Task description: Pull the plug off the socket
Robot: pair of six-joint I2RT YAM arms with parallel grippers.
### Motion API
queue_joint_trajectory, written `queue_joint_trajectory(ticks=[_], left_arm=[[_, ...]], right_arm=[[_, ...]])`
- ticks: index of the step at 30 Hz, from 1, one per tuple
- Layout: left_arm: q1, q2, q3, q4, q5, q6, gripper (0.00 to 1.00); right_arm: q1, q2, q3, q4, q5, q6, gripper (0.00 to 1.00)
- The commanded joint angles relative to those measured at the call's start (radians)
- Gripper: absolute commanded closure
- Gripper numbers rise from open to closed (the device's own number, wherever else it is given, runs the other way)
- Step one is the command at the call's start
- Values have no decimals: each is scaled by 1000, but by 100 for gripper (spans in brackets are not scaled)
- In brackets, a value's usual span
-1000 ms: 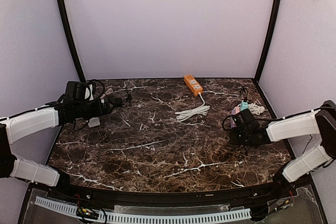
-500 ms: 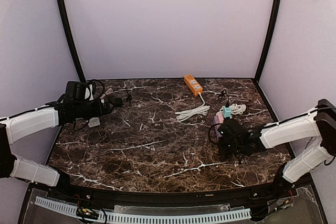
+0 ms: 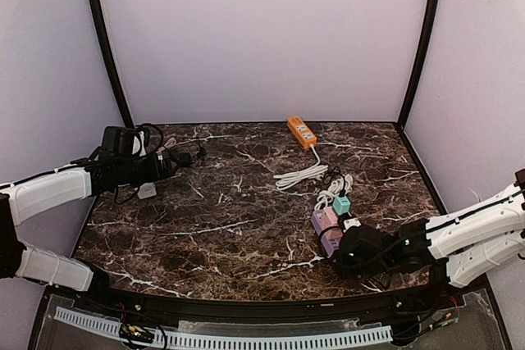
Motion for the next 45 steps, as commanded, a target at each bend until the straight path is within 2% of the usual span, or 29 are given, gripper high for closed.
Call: queue_joint_trajectory(ticks=[1, 7, 12, 19, 25, 28, 33, 35, 38, 41, 45], left_arm=[[-8, -20, 32, -8, 10, -4, 0], [-14, -38, 38, -35, 1, 4, 0], [-20, -51, 41, -54, -6, 10, 0], [-22, -63, 41, -75, -5, 18, 0], [-26, -76, 38, -86, 1, 23, 0], [-32, -77, 38, -90, 2, 25, 0], [-45, -79, 46, -101, 0, 32, 0], [-50, -79, 51, -107, 0, 35, 0], [-63, -79, 60, -115, -3, 42, 0], [-78, -82, 70, -129, -8, 51, 0], [-111, -118, 75, -143, -24, 68, 0]], right_arm=[[96, 74, 30, 35, -46, -23, 79], [222, 322, 194, 68, -45, -165, 83], [258, 507, 357, 87, -58, -244, 85], [241, 577, 447, 139, -39, -385, 84], [132, 545, 389, 194, -66, -489, 82], [85, 515, 363, 236, -87, -540, 73], [39, 456, 329, 292, -78, -601, 35], [26, 446, 320, 305, -83, -616, 25], [23, 437, 313, 315, -86, -632, 4], [24, 404, 289, 343, -92, -635, 1], [23, 282, 233, 413, -99, -628, 1]])
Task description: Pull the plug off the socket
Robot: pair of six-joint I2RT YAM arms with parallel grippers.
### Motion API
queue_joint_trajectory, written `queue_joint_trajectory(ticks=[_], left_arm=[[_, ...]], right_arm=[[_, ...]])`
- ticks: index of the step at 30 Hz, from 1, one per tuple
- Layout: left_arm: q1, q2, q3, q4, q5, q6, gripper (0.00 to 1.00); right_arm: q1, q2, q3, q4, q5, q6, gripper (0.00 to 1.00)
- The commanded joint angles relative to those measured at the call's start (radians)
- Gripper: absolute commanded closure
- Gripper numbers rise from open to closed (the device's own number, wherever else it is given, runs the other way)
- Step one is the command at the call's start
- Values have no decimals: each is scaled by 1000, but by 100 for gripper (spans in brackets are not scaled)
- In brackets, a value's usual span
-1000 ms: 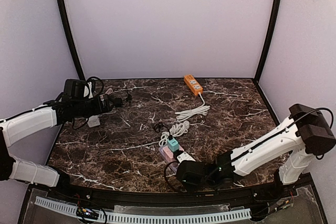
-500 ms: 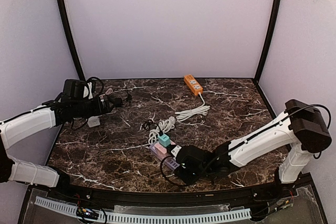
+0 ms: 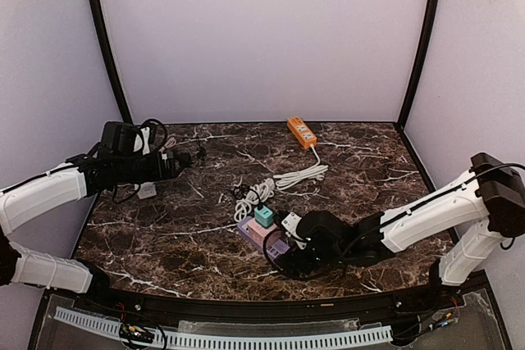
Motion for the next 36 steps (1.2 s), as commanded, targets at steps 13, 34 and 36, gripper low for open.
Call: queue_joint_trajectory(ticks=[13, 34, 36], left_arm=[[-351, -149, 77, -179, 7, 157, 0], [-674, -38, 35, -69, -71, 174, 28], [-695, -24, 35, -52, -107, 182, 29]], right_arm=[[-3, -329, -232, 433, 18, -119, 1], [1, 106, -292, 1145, -11, -285, 6], [1, 141, -291, 1196, 5, -293, 6]])
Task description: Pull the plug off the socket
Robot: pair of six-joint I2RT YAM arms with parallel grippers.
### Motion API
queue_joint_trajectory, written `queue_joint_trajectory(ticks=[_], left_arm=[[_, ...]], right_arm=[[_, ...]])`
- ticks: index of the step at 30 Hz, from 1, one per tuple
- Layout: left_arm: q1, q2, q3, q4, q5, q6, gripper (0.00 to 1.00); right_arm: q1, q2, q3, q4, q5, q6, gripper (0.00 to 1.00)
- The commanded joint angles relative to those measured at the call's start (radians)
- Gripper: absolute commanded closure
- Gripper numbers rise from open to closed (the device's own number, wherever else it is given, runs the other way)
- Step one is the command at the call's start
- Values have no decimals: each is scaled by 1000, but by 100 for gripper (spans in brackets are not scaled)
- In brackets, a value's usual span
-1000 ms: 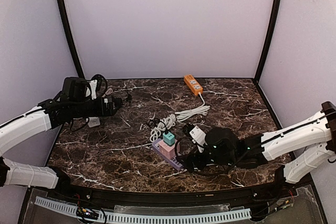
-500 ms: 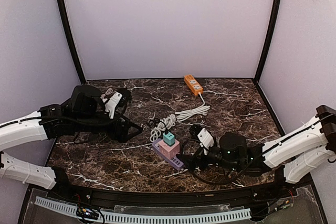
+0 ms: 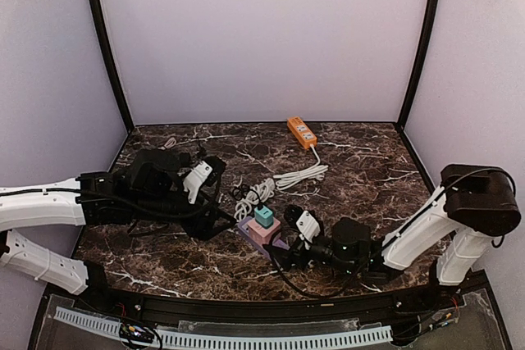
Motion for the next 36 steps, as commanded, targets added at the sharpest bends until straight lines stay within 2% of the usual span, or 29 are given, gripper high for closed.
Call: queue_joint_trajectory(ticks=[1, 8, 15, 24, 30, 36], left_arm=[[-39, 22, -15, 52, -58, 21, 30], [-57, 90, -15, 114, -113, 12, 39], [-58, 195, 32, 152, -127, 8, 45], [-59, 281, 77, 199, -106, 15, 47], [-59, 334, 101, 224, -73, 14, 47], [-61, 378, 127, 237, -66, 15, 44]], right_arm=[[1, 74, 7, 184, 25, -29, 6], [1, 185, 9, 336, 26, -32, 12], [2, 250, 24, 374, 31, -56, 18], [1, 300, 54, 391, 48, -63, 23], [-2, 321, 64, 405, 52, -63, 35], [-5, 337, 69, 408, 42, -57, 40]])
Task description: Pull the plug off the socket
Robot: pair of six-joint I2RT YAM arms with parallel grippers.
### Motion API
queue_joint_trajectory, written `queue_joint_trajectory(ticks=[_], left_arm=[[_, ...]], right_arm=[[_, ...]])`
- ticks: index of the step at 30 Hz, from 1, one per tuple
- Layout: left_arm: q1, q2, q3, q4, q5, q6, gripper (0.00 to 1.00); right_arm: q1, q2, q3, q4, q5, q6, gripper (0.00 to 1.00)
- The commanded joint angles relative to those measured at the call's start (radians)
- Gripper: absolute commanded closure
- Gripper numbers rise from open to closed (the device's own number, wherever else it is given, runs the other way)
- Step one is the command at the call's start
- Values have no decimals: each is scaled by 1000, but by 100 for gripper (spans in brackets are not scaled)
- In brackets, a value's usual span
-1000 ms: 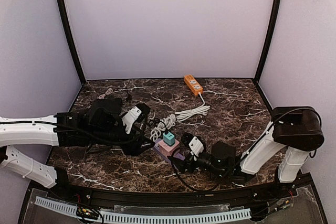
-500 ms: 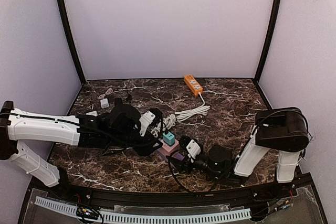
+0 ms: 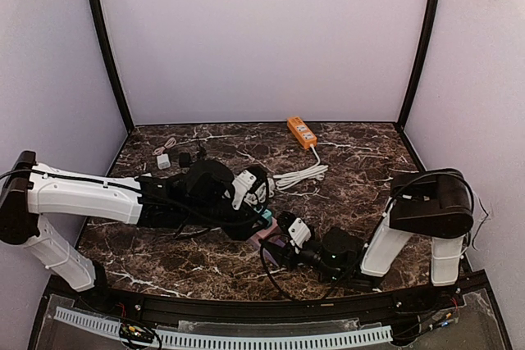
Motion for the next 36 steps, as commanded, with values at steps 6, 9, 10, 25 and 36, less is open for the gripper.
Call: queue_joint_trajectory(ticks=[6, 9, 10, 25, 36], left_arm=[[-6, 62, 57, 24, 15, 10, 46], [-6, 70, 62, 31, 12, 7, 51], [-6, 70, 64, 34, 8, 5, 52], [-6, 19, 56, 84, 18, -18, 81], [-11, -1, 73, 61, -31, 42, 91]], right_arm=[[-6, 35, 20, 50, -8, 5, 45], [-6, 37, 19, 51, -6, 5, 47], [-6, 38, 19, 51, -5, 6, 48], [-9, 46, 29, 26, 9, 9, 60], [-10, 51, 36, 12, 13, 11, 64]])
